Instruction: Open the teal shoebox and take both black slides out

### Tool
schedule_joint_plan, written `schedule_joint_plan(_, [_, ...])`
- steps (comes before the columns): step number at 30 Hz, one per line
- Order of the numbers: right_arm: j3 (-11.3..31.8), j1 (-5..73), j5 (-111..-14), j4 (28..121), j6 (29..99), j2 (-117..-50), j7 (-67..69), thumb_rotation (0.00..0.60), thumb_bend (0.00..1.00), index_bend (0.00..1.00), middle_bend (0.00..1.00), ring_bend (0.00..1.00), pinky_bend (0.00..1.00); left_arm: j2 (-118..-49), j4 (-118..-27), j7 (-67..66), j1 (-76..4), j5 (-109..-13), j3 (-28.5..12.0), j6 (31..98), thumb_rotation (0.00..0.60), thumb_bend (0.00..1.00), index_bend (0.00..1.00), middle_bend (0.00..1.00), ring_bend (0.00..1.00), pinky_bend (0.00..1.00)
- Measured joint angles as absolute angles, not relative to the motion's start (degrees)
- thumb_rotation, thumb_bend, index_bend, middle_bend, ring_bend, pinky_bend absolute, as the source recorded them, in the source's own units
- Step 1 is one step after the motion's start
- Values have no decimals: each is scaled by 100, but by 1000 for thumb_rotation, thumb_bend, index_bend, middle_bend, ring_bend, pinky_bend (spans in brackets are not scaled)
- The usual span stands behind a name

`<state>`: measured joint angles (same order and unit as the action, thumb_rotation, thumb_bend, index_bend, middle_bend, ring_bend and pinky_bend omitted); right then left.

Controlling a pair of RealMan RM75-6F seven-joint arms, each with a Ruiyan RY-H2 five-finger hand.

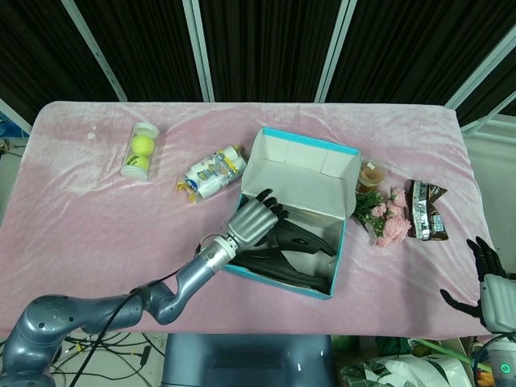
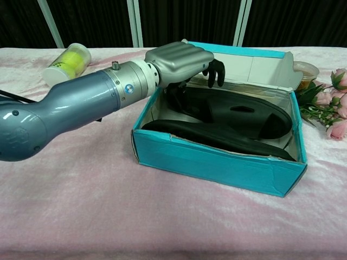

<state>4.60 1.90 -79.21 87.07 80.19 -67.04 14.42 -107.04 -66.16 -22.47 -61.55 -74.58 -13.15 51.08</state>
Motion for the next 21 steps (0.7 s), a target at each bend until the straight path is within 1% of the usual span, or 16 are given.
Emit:
schedule_joint_plan(4, [470, 173, -7918, 8690, 8036, -6688, 1490, 600, 98, 0, 0, 17, 210, -10868, -6546, -2434, -6143, -7443, -1286, 5233, 600, 305, 299, 356, 263, 193])
schedule_joint_plan(8, [469, 161, -7925, 8667, 8041, -6688, 1522, 600, 99, 0, 0, 17, 211, -10980, -6478, -2549, -6088, -7483, -1227, 5389, 600, 353, 312, 377, 278, 202])
schedule_joint_plan(19, [465, 132, -7926, 8620, 8041, -6706, 1588, 600, 98, 0, 0, 17, 210, -11349, -5893, -2756, -5943, -7800, -979, 5754, 600, 369, 302, 387, 279, 209])
schedule_joint_plan(21, [465, 129, -7929, 8621, 8043, -6703, 1594, 600, 98, 0, 0, 17, 211, -11414, -5776, -2768, -5937, -7846, -967, 5798, 600, 378, 318, 413, 299, 214])
